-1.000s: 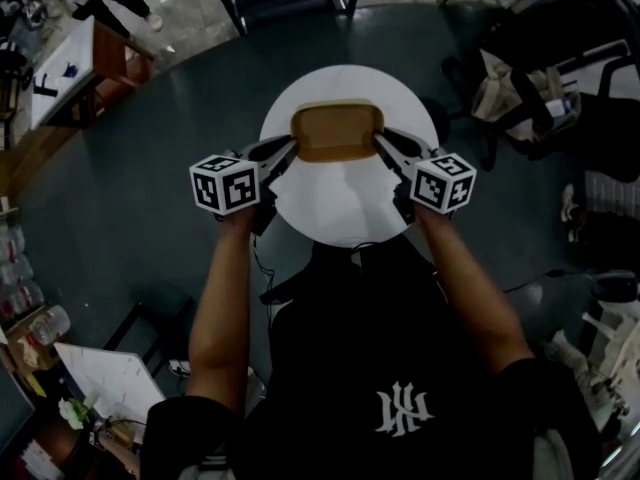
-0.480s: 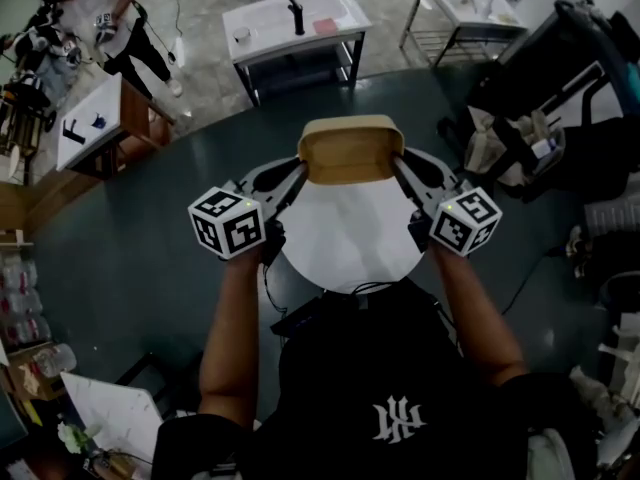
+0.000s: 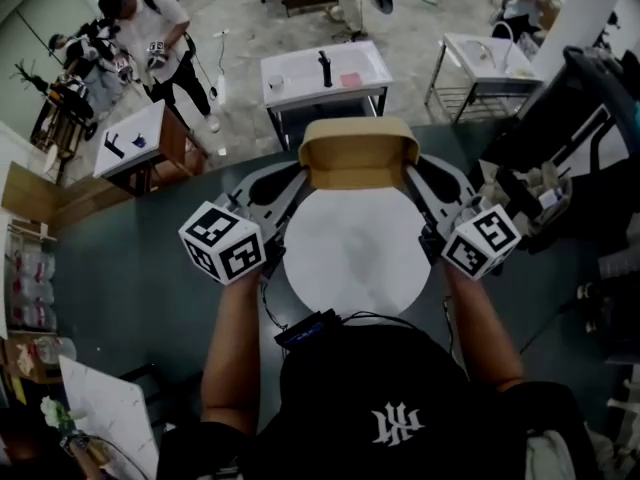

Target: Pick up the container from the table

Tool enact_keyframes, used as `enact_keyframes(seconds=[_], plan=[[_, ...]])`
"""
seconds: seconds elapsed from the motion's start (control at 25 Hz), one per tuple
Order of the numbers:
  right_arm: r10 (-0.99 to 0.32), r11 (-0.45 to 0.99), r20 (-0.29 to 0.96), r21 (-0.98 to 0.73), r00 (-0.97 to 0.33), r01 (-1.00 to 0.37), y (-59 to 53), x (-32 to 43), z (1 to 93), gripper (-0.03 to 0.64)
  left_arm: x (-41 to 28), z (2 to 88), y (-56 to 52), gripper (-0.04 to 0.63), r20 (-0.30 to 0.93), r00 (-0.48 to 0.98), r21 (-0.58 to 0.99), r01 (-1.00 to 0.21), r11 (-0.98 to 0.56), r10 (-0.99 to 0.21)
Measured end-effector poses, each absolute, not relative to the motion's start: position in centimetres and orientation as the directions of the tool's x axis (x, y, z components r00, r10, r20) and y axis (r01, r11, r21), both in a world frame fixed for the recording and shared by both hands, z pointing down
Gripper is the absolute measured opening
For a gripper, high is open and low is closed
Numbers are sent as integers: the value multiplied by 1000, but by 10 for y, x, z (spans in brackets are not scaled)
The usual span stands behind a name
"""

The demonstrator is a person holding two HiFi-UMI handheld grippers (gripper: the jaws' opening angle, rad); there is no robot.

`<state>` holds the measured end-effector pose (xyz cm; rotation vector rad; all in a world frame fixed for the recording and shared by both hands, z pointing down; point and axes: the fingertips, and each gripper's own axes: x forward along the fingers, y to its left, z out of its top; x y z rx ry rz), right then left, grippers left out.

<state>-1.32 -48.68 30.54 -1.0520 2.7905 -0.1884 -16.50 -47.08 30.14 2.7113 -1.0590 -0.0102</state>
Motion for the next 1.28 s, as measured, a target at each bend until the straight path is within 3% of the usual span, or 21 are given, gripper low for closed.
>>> enact_keyframes(seconds=[0.48, 1.28], plan=[[-581, 803, -292, -52, -760, -594, -431, 44, 214, 80, -107, 208, -406, 23, -30, 675, 30, -737, -676, -737], [-501, 842, -354, 8, -789, -539, -358, 110, 191, 75, -35, 179, -309, 26, -100, 643, -48, -766, -642, -760]])
